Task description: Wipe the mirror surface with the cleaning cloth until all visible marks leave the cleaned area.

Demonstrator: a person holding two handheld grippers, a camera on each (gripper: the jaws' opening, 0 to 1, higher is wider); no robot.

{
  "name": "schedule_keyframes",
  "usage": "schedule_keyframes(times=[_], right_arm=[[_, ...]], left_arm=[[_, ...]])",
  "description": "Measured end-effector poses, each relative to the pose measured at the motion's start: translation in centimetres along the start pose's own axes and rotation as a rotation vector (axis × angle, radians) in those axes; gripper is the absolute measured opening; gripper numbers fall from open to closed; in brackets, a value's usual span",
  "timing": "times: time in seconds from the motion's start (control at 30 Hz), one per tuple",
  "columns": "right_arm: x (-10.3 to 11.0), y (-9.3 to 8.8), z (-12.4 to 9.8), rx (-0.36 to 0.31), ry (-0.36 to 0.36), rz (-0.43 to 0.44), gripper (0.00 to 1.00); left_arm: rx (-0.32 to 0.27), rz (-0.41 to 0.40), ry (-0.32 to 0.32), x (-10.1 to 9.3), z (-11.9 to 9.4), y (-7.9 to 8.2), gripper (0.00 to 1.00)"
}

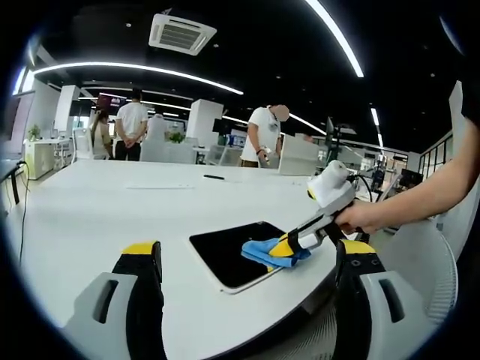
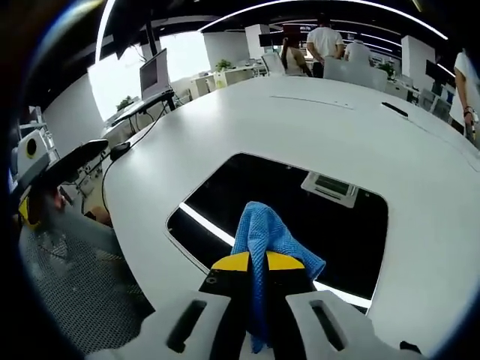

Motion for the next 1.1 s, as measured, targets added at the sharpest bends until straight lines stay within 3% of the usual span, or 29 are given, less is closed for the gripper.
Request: schedule_keyframes(times=[0.6, 0.9, 1.1], right_arm=[[5.4, 3.0, 3.5, 0.003, 0.103, -0.085, 0.00], [7.0, 3.7, 4.4, 0.001, 0.133, -0.106, 0.00], [6.7, 3.6, 4.4, 0.005, 0.138, -0.113, 0.00]], left_arm=[[0.016, 0.018, -0.010, -0.1, 0.1, -0.1, 0.99], [0.048, 0.035, -0.010, -0.2, 0.2, -0.4, 0.99], [0.076, 0.077, 0.004, -0.4, 0.4, -0.5, 0.98]])
Point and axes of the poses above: the point that each gripper's makers call its tool centre point, and the gripper's own axes: z roughly forward along the fingers, x roughly to its left, y roughly out of its top, the point moved 5 cm from there along -z, roughly backward along the fingers, and after that the axes turned 7 degrees about -z, right-handed, at the moved point
